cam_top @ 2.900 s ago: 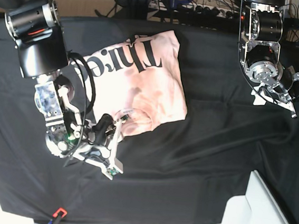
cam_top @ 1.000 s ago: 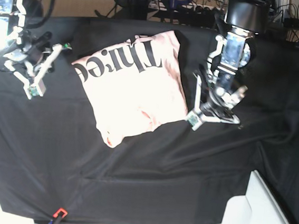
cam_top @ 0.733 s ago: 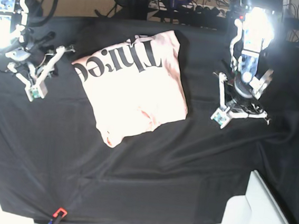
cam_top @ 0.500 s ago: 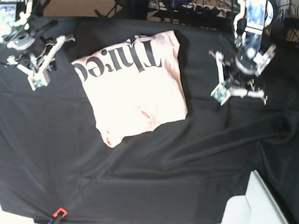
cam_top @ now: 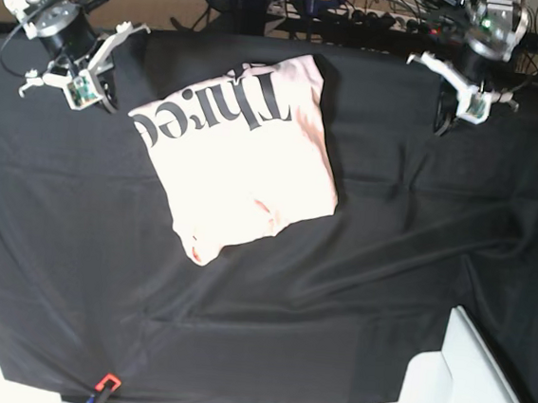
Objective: Fold the T-shirt properly
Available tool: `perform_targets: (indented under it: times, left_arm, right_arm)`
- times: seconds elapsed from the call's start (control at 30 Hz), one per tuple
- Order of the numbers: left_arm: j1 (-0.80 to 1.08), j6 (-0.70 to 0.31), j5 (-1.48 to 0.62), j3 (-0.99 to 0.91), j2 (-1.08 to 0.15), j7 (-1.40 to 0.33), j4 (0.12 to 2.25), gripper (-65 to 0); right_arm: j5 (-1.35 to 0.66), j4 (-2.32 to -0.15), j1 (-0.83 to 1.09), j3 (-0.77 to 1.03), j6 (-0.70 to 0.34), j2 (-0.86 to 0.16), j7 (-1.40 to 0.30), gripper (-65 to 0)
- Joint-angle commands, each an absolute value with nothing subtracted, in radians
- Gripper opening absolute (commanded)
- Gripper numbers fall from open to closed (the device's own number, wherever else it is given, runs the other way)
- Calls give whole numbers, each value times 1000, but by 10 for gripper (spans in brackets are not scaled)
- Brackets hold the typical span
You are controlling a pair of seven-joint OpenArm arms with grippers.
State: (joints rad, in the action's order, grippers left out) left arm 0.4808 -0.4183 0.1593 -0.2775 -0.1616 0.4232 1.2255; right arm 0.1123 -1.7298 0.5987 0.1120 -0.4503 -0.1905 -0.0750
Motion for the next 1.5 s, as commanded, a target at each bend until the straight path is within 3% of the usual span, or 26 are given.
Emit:
perform_targets:
  times: [0.0, 0.23, 0.63, 0.8, 1.0, 1.2, 1.33, 1.47]
  left_arm:
    - [506, -417, 154, -286, -173, 490, 1213, -650]
    - [572, -417, 150, -289, -189, 719, 1079, -650]
    - [608, -417, 159, -280, -191, 878, 863, -650]
    - [596, -417, 160, -280, -193, 886, 730, -650]
    - [490, -417, 252, -246, -189, 886, 506, -650]
    - [334, -417, 460, -239, -189, 885, 229, -650]
    - [196, -417, 532, -240, -185, 691, 56, -650]
    - [122, -417, 532, -242, -160, 418, 53, -650]
  right_arm:
    - [108, -1744, 605, 142, -441, -193, -35, -650]
    - [108, -1693, 638, 302, -446, -140, 77, -650]
    - [108, -1514, 727, 438, -447, -131, 93, -650]
    - [110, -1494, 785, 515, -447, -64, 88, -650]
    - [113, -1264, 717, 513, -447, -44, 85, -650]
    - [113, -995, 573, 512, -447, -54, -114, -650]
    - [113, -679, 414, 479, -447, -119, -173, -650]
    - [114, -372, 289, 262, -446, -202, -168, -650]
